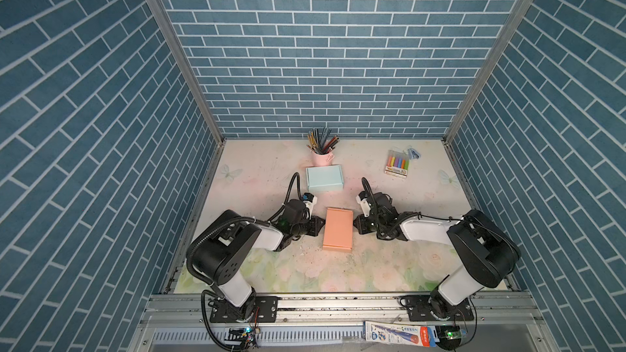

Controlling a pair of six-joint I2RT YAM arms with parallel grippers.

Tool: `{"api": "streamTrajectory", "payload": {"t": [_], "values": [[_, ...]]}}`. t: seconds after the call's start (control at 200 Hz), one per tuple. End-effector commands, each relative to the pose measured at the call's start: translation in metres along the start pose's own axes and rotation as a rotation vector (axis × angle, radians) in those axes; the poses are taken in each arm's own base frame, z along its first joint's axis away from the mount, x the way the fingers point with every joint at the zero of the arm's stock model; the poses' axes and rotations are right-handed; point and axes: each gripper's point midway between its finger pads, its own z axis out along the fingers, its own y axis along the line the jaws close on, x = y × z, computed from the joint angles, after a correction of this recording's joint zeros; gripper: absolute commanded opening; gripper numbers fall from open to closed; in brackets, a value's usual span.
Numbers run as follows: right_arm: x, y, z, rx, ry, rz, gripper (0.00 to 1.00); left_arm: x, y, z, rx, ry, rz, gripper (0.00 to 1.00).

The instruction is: Fold the paper box

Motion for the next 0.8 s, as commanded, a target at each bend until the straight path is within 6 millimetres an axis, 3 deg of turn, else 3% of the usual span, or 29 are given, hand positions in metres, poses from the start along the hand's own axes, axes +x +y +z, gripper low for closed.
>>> {"api": "streamTrajectory", "payload": {"t": [0.0, 0.185, 0.305, 0.47, 0.61, 0.795], "values": [[-0.003, 0.023, 0.005, -0.074, 0.003, -0.016, 0.17, 0.007, -0.01, 0.003, 0.054, 0.019, -0.013, 0.24], [-0.004, 0.04, 0.007, -0.123, -0.004, -0.021, 0.17, 0.013, -0.013, 0.003, 0.059, 0.029, -0.012, 0.24], [-0.002, 0.037, 0.006, -0.11, -0.001, -0.021, 0.17, 0.017, -0.011, 0.001, 0.053, 0.031, -0.02, 0.24], [0.006, 0.017, 0.002, -0.054, 0.008, -0.01, 0.17, 0.021, -0.001, -0.005, 0.026, 0.033, -0.036, 0.23], [0.009, -0.006, -0.002, -0.018, 0.002, 0.019, 0.16, 0.017, 0.018, -0.011, -0.044, 0.023, -0.037, 0.23], [-0.001, -0.019, -0.004, 0.008, -0.012, 0.017, 0.16, 0.008, 0.033, -0.014, -0.077, 0.003, -0.046, 0.23]]}}
